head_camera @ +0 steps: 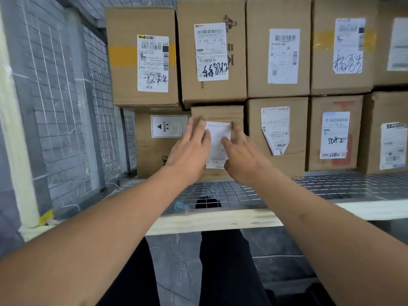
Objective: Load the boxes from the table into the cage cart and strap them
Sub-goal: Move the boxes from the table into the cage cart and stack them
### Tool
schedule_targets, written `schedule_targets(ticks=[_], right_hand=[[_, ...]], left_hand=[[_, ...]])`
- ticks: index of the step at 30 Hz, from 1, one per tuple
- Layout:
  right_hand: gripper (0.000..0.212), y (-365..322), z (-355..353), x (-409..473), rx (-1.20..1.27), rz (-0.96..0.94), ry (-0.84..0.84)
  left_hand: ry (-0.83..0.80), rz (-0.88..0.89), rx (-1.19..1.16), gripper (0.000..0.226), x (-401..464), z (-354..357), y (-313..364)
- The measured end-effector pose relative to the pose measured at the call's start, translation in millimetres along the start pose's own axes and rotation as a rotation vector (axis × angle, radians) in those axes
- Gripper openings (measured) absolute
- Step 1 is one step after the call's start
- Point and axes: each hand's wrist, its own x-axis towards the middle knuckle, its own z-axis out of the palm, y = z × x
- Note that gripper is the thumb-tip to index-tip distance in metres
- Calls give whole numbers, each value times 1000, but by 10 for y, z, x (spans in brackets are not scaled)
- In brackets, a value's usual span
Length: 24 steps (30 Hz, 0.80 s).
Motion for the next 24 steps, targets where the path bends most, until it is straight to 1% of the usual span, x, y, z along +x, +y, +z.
schedule_targets(ticks=[2, 4, 8, 13, 15, 18, 22, 24], right_hand=[[69, 4, -7, 17, -25, -30, -8], [66, -10, -39, 27, 1, -10, -32], [57, -88, -139, -25, 70, 29, -33], [48, -268, -331, -327, 149, 94, 110], [44, -364, -430, -530, 161, 113, 175], [49, -579, -597, -899, 177, 157, 263], [46, -969, -788, -1455, 229, 230, 391], [48, -1198, -880, -1760, 271, 258, 454]], left_hand=[[-61, 54, 67, 87, 21, -11, -33], [-121, 79, 98, 87, 42, -32, -69], [-156, 99, 102, 79, 48, -212, -69], [-104, 171, 147, 51, -184, -658, -76], [-82, 202, 159, 44, -341, -873, -88], [-33, 252, 190, 43, -629, -1219, -111], [17, 324, 225, 50, -1126, -1709, -106], [48, 367, 235, 50, -1396, -1957, -98]])
